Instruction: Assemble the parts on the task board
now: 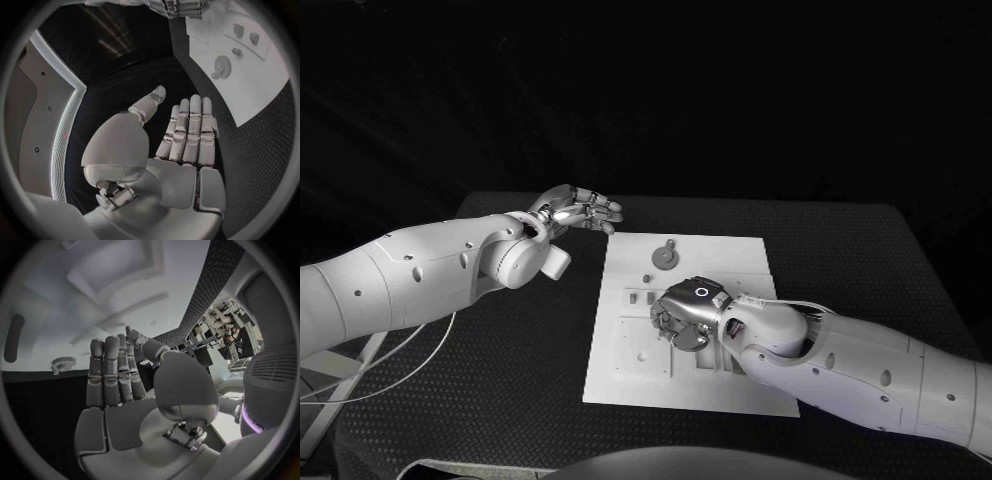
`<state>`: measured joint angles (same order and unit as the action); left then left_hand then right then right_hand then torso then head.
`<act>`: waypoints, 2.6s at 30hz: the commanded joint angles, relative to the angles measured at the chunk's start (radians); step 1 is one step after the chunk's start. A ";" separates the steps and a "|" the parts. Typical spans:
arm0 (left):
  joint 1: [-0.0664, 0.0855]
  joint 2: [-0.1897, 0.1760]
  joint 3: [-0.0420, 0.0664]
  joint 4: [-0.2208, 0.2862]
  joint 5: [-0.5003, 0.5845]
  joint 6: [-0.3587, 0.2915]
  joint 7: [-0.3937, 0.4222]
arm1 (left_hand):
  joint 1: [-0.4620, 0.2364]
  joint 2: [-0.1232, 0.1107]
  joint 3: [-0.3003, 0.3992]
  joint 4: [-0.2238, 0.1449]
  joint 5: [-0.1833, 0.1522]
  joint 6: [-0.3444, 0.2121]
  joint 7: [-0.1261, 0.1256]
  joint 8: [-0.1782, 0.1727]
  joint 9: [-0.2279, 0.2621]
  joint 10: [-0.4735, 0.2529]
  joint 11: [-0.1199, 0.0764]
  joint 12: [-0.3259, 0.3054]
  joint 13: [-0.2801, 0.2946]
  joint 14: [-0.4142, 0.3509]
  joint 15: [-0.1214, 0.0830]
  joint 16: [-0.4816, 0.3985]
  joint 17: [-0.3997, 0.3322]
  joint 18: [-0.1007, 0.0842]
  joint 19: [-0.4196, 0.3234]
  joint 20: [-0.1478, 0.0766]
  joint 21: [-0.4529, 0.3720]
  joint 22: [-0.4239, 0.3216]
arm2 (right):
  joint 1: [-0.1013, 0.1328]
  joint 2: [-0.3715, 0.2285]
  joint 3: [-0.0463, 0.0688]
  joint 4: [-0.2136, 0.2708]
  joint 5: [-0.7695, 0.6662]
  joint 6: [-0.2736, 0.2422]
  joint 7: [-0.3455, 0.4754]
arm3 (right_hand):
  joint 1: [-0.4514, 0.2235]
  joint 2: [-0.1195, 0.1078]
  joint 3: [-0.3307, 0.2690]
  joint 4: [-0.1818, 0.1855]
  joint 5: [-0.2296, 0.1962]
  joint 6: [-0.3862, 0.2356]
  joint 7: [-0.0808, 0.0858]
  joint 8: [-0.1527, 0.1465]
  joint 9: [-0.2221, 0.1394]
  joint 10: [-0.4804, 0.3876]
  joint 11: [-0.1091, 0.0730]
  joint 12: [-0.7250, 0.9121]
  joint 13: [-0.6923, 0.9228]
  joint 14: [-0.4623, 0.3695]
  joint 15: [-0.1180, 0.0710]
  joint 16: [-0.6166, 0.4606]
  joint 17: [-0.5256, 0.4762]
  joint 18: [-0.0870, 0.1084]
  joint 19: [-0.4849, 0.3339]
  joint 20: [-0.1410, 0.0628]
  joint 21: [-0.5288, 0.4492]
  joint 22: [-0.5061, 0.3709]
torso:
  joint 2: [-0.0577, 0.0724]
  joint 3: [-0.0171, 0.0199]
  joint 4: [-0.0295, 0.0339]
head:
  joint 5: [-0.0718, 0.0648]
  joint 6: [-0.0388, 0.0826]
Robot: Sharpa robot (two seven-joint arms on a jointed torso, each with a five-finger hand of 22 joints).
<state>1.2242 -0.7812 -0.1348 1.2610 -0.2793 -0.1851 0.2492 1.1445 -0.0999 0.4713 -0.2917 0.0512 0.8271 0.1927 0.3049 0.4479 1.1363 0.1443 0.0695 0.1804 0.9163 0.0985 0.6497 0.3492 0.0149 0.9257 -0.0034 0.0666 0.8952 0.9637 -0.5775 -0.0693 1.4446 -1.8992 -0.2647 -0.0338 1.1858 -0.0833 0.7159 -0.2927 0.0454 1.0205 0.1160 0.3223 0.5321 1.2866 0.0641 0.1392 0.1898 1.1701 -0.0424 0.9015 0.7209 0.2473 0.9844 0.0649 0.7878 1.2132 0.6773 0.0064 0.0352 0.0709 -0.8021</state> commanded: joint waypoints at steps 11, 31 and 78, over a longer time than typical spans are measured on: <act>0.002 0.002 0.001 0.003 0.004 0.012 0.012 | -0.007 -0.001 -0.006 0.002 0.004 -0.006 0.002 0.002 -0.001 -0.008 -0.001 0.002 -0.002 0.007 0.000 -0.006 0.002 0.004 0.000 0.004 0.000 -0.002 | -0.001 0.014 -0.009 -0.020 -0.012 0.011 0.007 | -0.007 0.008 0.007 0.000 0.003 0.007 -0.002 0.003 0.002 0.007 0.002 -0.004 0.002 0.005 0.000 -0.001 -0.001 0.014 0.007 -0.003 0.002 0.002 | -0.001 -0.0003 0.0009 | 0.005 -0.002; 0.003 0.001 0.001 0.002 0.004 0.014 0.010 | -0.007 -0.002 -0.006 0.002 0.004 -0.007 0.002 0.002 -0.001 -0.009 -0.001 0.002 -0.002 0.007 0.001 -0.008 0.004 0.004 0.000 0.004 0.000 -0.003 | -0.001 0.013 -0.013 -0.003 0.000 0.022 0.009 | -0.007 0.009 0.008 0.000 0.003 0.006 -0.002 0.003 0.003 0.008 0.002 -0.004 0.003 0.006 0.000 -0.001 -0.001 0.014 0.008 -0.003 0.002 0.001 | -0.001 0.0001 0.0003 | 0.010 -0.007; 0.005 0.000 0.001 0.002 0.004 0.015 0.008 | -0.007 -0.001 -0.007 0.002 0.004 -0.008 0.002 0.003 -0.002 -0.009 -0.001 0.002 -0.003 0.007 0.001 -0.011 0.009 0.004 -0.001 0.004 0.000 -0.006 | -0.001 0.029 -0.031 -0.043 0.007 0.061 -0.004 | -0.028 -0.042 -0.009 0.002 0.003 -0.067 0.027 -0.036 -0.008 -0.030 0.018 -0.031 -0.002 0.000 0.014 -0.001 0.004 0.015 0.003 -0.001 0.003 0.005 | -0.001 -0.0003 -0.0005 | 0.009 -0.010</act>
<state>1.2267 -0.7821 -0.1347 1.2604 -0.2793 -0.1825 0.2484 1.1445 -0.0999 0.4687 -0.2891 0.0512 0.8271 0.1927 0.3049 0.4479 1.1363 0.1443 0.0695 0.1790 0.9163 0.0985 0.6420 0.3566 0.0148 0.9258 -0.0034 0.0666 0.8899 0.9658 -0.5465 -0.0967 1.4080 -1.8989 -0.2372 -0.0361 1.1596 -0.1180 0.7123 -0.2921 0.0456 0.9665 0.1390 0.2930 0.5277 1.2602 0.0795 0.1121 0.1884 1.1700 -0.0324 0.9022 0.7234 0.2506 0.9896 0.0634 0.7852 1.2143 0.6767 0.0058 0.0346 0.0795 -0.8112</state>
